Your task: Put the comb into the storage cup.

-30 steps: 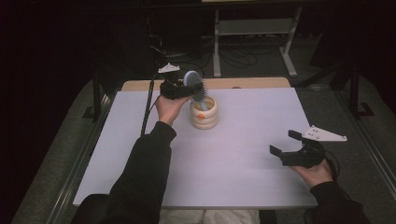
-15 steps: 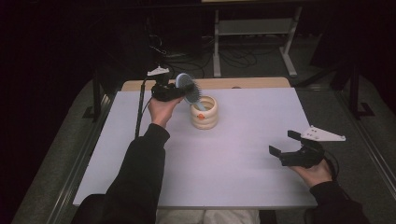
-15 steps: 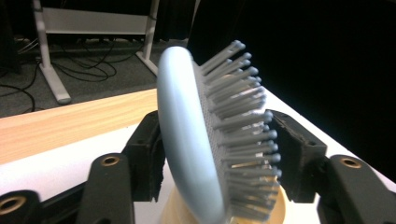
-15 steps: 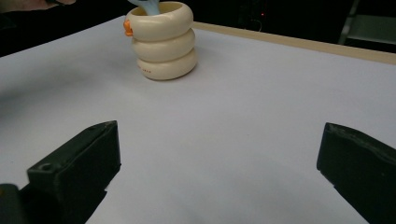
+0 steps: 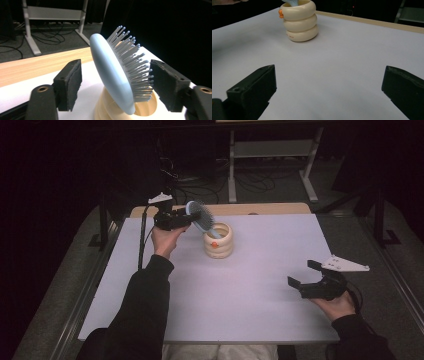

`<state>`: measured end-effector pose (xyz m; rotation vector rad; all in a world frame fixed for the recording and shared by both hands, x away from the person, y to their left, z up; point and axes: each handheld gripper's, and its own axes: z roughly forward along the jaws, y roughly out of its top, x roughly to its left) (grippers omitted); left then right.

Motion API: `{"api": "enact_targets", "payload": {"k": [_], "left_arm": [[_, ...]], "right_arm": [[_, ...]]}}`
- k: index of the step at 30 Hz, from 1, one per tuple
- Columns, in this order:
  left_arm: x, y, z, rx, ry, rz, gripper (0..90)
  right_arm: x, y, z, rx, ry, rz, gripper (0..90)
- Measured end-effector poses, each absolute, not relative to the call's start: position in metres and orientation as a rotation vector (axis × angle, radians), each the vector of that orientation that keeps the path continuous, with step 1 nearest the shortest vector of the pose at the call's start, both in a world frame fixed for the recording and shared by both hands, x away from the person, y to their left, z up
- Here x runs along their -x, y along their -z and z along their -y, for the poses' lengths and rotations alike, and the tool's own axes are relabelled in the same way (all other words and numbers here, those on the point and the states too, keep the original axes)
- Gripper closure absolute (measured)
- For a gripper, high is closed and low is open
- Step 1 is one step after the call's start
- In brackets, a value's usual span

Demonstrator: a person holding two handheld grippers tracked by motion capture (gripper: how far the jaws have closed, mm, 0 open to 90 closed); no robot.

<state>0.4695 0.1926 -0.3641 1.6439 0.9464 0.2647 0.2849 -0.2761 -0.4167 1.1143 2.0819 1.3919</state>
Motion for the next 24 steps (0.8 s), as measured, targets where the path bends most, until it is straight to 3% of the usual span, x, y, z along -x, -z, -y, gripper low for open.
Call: {"api": "enact_targets", "payload": {"k": [12,24], "left_arm": [[-0.463,0.363,-0.213,-1.66,-0.25,-0.94,0.0],[-0.448,0.362,-0.243,-1.635,-0.259,-0.888,0.0]], "right_arm": [[-0.285,0.417,0.275,-1.116,-1.381,-2.095,0.0],[-0.286,0.418,0.273,-1.11,-1.372,-2.103,0.0]]}}
